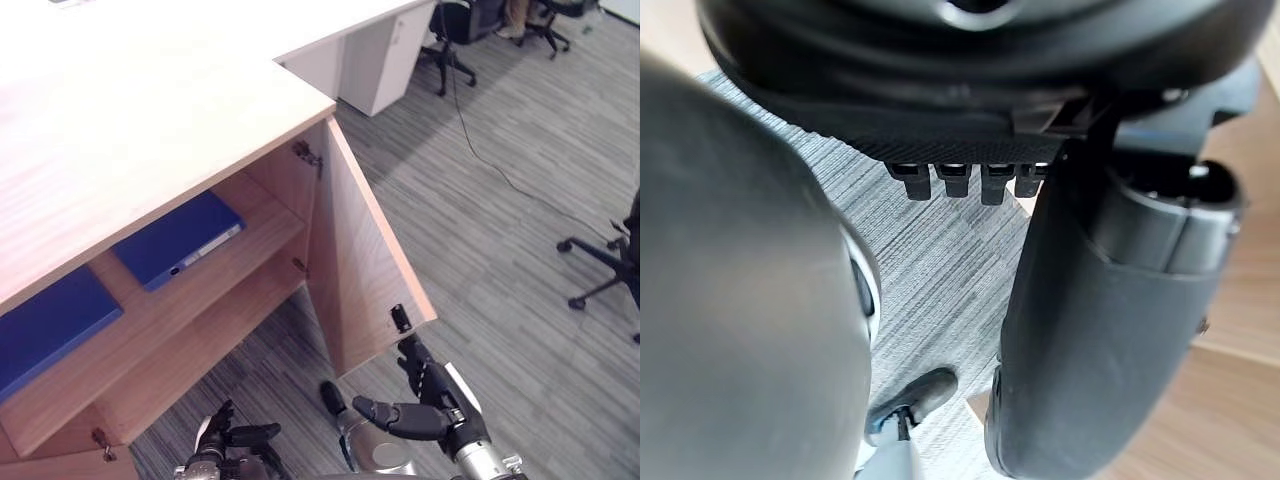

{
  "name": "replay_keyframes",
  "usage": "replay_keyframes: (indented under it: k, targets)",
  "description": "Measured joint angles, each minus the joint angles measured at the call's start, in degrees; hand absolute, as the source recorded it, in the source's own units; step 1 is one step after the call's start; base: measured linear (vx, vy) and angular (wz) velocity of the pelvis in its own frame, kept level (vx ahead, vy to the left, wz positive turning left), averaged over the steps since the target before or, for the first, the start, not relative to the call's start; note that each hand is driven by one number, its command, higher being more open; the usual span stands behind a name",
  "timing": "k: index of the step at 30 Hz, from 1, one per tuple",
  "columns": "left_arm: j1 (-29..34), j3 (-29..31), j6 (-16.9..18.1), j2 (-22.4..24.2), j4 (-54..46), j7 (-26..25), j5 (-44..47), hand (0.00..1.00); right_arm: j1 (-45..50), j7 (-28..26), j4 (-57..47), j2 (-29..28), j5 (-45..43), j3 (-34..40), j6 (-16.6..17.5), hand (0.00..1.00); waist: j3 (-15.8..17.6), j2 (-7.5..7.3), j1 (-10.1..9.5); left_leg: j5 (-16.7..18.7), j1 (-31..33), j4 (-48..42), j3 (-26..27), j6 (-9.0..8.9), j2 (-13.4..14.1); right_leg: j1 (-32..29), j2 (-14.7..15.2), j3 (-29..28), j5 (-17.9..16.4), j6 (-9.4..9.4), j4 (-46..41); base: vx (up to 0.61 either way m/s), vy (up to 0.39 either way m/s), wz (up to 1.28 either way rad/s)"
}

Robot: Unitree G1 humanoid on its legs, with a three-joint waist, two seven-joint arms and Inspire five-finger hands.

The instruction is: Walk over to the cabinet, pick up the folder, carry it to the office cabinet, place the folder inside the office cabinet, then close the office cabinet door

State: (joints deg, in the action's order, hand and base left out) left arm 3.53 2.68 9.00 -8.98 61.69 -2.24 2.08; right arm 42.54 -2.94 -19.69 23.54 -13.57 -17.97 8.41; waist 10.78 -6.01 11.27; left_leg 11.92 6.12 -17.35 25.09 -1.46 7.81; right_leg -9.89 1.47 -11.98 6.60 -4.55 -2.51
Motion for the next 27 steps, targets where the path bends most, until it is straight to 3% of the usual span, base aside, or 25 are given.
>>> replay_keyframes:
  k: [2,4,5,6,7,8,9,11,15,19,22,27]
  targets:
    - [-0.3,0.0,0.0,0.1,-0.4,-0.1,0.0,1.00,-0.3,-0.2,0.0,-0.4,0.8,-0.9,-0.6,1.00,-0.1,0.05,-1.50,-1.5,0.3,1.4,-2.2,-0.31,-0.1,-0.3,0.1,2.7,-1.8,0.17,-1.6,-0.03,-0.088,0.73]
    - [-0.4,0.0,0.0,0.2,-1.1,-0.2,0.0,1.00,-4.7,-0.7,1.7,-1.8,3.2,-2.2,-0.9,1.00,-1.9,-0.54,-3.77,-4.8,0.4,6.8,-6.0,-0.41,-2.1,-0.4,1.2,6.6,-3.6,0.09,-0.3,-0.03,-0.104,1.00]
    - [-0.7,0.1,-0.3,0.6,-1.5,-0.2,-0.1,1.00,-11.5,-0.9,3.9,-4.8,4.3,-2.4,-0.8,1.00,-3.6,-0.71,-5.05,-5.8,1.7,6.3,-8.2,0.12,-3.9,-1.1,2.4,8.8,-3.8,0.09,1.7,-0.02,-0.077,0.90]
    - [-1.3,0.9,-0.5,1.4,-1.4,-0.4,0.0,1.00,-19.2,1.4,6.8,-7.4,5.0,-2.0,-0.6,1.00,-3.4,0.44,-7.14,-4.9,2.5,1.1,-9.0,-0.25,-3.4,-0.6,1.7,10.3,-3.8,0.05,1.9,-0.04,-0.061,0.76]
    - [-1.1,1.1,-0.6,1.9,-1.4,-0.6,0.0,1.00,-22.4,2.3,9.0,-8.5,5.1,-1.1,-0.6,1.00,-3.6,1.54,-7.94,-4.6,2.0,0.4,-9.7,-0.03,-2.8,-0.1,1.0,11.3,-3.8,0.06,2.2,-0.05,-0.016,0.65]
    - [-0.9,1.4,-1.1,2.1,-1.2,-0.9,0.0,1.00,-28.0,3.7,14.0,-11.7,6.2,0.8,-0.5,1.00,-3.6,1.86,-9.16,-3.5,0.8,2.0,-11.4,0.54,-2.5,1.3,0.6,12.8,-3.6,0.04,2.3,-0.07,-0.006,0.87]
    - [-0.7,1.7,-1.2,2.1,-1.6,-1.2,0.3,1.00,-31.6,5.6,16.8,-13.7,7.1,2.1,-0.6,1.00,-3.7,1.75,-10.02,-4.9,0.2,4.7,-13.1,0.76,-3.4,2.0,1.2,13.9,-3.6,-0.03,2.5,-0.04,0.002,0.97]
    - [-0.3,2.1,-1.3,2.4,-2.6,-1.6,0.4,1.00,-36.8,8.3,19.7,-14.9,7.2,3.1,-0.8,1.00,-3.9,1.42,-10.88,-6.8,0.0,8.0,-14.9,1.01,-4.8,2.0,2.4,15.6,-3.6,-0.03,2.5,-0.02,-0.002,0.89]
    - [0.2,2.5,-1.4,2.7,-4.0,-1.9,1.4,1.00,-46.1,12.5,28.6,-15.4,8.3,6.0,-0.3,1.00,-3.2,2.51,-12.20,-10.3,-0.9,12.8,-18.6,1.25,-6.6,3.0,3.8,18.8,-3.6,-0.05,2.6,0.02,0.033,0.64]
    - [0.9,2.5,-1.5,2.8,-5.5,-2.2,2.6,1.00,-50.9,14.8,35.6,-15.4,8.2,9.6,1.6,1.00,-3.1,2.70,-13.52,-11.6,-2.0,15.2,-21.6,1.20,-7.6,4.7,4.4,21.1,-3.4,-0.24,2.6,0.07,0.017,0.52]
    - [1.7,3.6,-1.6,2.8,-6.0,-2.4,3.6,1.00,-49.3,16.1,37.4,-15.8,8.3,10.2,6.2,1.00,-2.8,3.25,-13.19,-13.5,-2.9,17.4,-23.7,1.06,-8.1,5.3,4.7,22.2,-2.1,0.48,2.5,0.10,0.010,0.32]
    - [2.2,3.7,-1.7,3.2,-6.0,-2.5,4.5,1.00,-49.7,15.8,40.4,-15.1,8.2,13.0,8.1,1.00,-2.7,4.90,-12.98,-15.5,-3.7,21.8,-26.9,0.88,-8.7,5.8,5.0,25.4,-2.9,0.50,3.0,-0.03,-0.002,0.30]
